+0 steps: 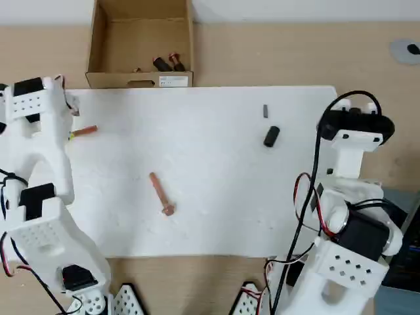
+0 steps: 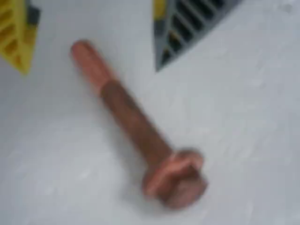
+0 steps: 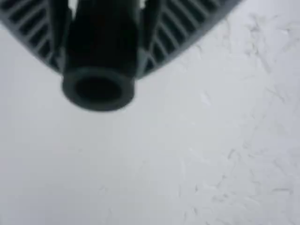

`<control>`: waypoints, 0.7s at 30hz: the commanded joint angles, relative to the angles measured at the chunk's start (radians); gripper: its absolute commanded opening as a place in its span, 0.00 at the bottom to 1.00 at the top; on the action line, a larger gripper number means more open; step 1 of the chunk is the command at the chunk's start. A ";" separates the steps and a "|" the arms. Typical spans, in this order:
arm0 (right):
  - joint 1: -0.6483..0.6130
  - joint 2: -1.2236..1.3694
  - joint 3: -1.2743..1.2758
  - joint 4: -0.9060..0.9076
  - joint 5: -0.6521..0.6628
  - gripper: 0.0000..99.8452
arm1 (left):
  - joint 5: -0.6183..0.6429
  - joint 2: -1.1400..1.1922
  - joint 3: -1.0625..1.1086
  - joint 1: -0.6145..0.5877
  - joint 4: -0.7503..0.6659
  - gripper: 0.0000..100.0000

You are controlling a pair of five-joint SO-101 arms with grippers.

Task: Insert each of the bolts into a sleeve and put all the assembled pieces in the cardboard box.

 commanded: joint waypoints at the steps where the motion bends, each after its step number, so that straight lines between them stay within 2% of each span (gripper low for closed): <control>1: -0.030 -0.010 0.002 -0.023 -0.003 0.01 | 0.005 0.010 -0.071 -0.026 0.009 0.19; 7: -0.091 -0.015 0.031 -0.026 -0.011 0.01 | 0.005 0.038 -0.069 -0.031 0.021 0.19; 17: -0.093 -0.015 0.031 -0.028 -0.005 0.01 | 0.005 0.136 -0.072 -0.057 0.015 0.19; 19: -0.093 -0.015 0.031 -0.028 -0.003 0.01 | 0.003 0.156 -0.072 -0.060 0.014 0.16; 21: -0.093 -0.015 0.031 -0.028 -0.003 0.01 | 0.003 0.171 -0.071 -0.071 -0.005 0.08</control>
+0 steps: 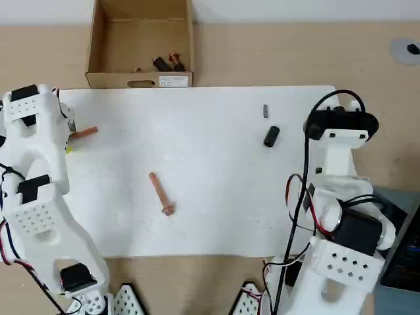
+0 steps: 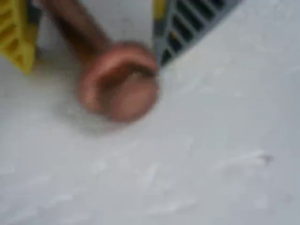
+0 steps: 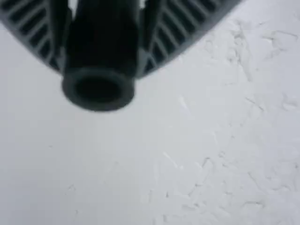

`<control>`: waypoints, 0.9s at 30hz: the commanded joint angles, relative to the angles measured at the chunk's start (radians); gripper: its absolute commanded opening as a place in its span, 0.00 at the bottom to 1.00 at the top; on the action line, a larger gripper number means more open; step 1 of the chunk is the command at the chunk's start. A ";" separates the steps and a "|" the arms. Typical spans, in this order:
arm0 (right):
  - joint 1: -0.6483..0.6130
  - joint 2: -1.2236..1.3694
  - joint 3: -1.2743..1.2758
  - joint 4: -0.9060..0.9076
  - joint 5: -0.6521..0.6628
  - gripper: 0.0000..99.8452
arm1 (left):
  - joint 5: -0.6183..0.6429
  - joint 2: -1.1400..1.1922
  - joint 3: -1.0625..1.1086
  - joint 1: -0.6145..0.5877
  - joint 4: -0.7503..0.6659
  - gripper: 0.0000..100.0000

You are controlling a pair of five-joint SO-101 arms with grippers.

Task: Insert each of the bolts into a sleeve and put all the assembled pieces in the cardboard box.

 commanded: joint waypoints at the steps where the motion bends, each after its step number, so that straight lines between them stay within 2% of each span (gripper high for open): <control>1: -0.015 -0.015 0.001 -0.026 -0.003 0.01 | 0.000 0.012 -0.035 -0.025 -0.020 0.03; 2: -0.015 -0.015 0.001 -0.026 -0.003 0.01 | -0.002 0.018 -0.035 -0.029 -0.029 0.00; 10: -0.015 -0.016 -0.022 -0.017 -0.003 0.01 | -0.005 0.012 -0.035 -0.025 -0.025 0.01; 13: -0.015 -0.016 -0.071 0.003 -0.003 0.01 | -0.015 -0.018 -0.064 -0.023 0.035 0.01; 20: -0.015 -0.016 -0.119 0.021 -0.002 0.01 | -0.169 -0.143 -0.183 0.044 0.227 0.00; 27: -0.015 -0.018 -0.206 0.086 -0.002 0.01 | -0.316 -0.351 -0.222 0.126 0.351 0.00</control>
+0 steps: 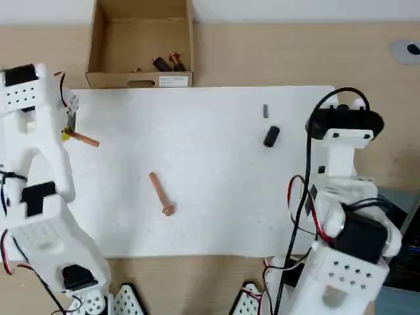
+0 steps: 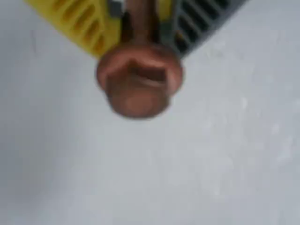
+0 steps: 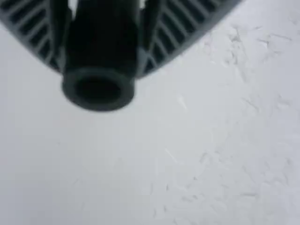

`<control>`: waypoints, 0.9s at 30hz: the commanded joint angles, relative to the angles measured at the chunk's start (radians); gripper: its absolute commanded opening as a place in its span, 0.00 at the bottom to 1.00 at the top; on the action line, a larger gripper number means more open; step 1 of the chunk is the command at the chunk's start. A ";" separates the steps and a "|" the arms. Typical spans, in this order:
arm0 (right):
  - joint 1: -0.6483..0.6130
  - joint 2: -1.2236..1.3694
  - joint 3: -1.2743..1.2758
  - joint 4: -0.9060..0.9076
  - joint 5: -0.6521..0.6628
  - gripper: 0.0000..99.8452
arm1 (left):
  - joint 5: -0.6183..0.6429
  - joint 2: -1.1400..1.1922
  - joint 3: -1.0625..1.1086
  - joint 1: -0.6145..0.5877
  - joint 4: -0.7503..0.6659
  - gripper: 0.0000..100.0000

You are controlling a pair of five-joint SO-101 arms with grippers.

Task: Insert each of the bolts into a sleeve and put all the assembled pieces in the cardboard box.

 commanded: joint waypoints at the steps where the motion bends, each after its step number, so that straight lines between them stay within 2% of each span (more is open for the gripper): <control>1: -0.015 -0.018 -0.096 0.009 -0.002 0.01 | -0.069 -0.170 -0.058 0.052 0.060 0.00; 8: -0.015 -0.062 -0.116 0.006 -0.012 0.01 | -0.180 -0.420 0.035 0.164 0.095 0.00; 14: -0.015 -0.255 -0.024 -0.046 -0.012 0.01 | -0.222 -0.680 0.253 0.341 0.068 0.00; 18: -0.015 -0.371 0.122 -0.124 -0.011 0.01 | -0.221 -0.826 0.462 0.404 -0.083 0.00; 24: -0.021 -0.495 0.325 -0.250 -0.012 0.01 | -0.227 -1.055 0.784 0.416 -0.356 0.00; 27: -0.087 -0.539 0.409 -0.302 -0.012 0.01 | -0.227 -1.156 0.898 0.416 -0.453 0.00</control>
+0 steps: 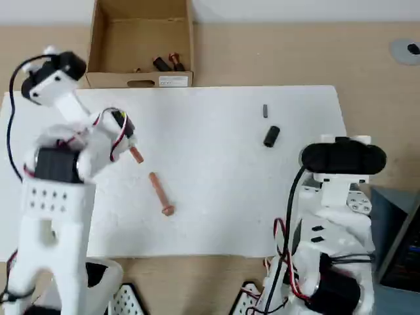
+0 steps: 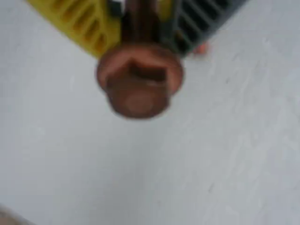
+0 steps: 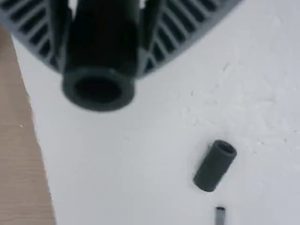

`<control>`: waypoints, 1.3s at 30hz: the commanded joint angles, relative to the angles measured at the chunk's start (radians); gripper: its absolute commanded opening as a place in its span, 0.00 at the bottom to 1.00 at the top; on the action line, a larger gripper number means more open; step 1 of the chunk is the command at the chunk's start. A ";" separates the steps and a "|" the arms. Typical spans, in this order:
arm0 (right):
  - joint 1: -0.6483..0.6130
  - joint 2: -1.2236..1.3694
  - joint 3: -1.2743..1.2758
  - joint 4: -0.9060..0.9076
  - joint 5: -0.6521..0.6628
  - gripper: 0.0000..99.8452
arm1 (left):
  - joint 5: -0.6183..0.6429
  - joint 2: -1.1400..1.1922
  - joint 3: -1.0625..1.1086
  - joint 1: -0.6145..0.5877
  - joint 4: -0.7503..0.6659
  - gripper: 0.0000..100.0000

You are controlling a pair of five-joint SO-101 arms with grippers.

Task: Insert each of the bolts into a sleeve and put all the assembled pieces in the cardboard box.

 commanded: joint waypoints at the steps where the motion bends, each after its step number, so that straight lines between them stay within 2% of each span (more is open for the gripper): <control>1: -0.088 -0.050 0.068 -0.069 -0.012 0.01 | -0.006 -0.142 0.109 0.009 -0.123 0.00; 4: -0.206 -0.084 0.116 -0.091 -0.075 0.01 | -0.006 -0.225 0.180 0.032 -0.173 0.00; 8: -0.346 -0.120 0.189 -0.132 -0.144 0.01 | -0.006 -0.341 0.244 0.129 -0.201 0.00; 14: -0.522 -0.206 0.249 -0.160 -0.138 0.01 | -0.006 -0.539 0.341 0.288 -0.324 0.00; 19: -0.693 -0.291 0.309 -0.155 -0.138 0.01 | -0.006 -0.705 0.451 0.354 -0.430 0.00; 23: -0.811 -0.348 0.344 -0.158 -0.135 0.01 | -0.006 -0.823 0.534 0.405 -0.459 0.00; 31: -0.970 -0.346 0.352 -0.160 -0.135 0.01 | -0.006 -1.012 0.684 0.479 -0.479 0.00; 39: -1.007 -0.346 0.351 -0.195 -0.068 0.01 | -0.006 -1.107 0.813 0.482 -0.480 0.00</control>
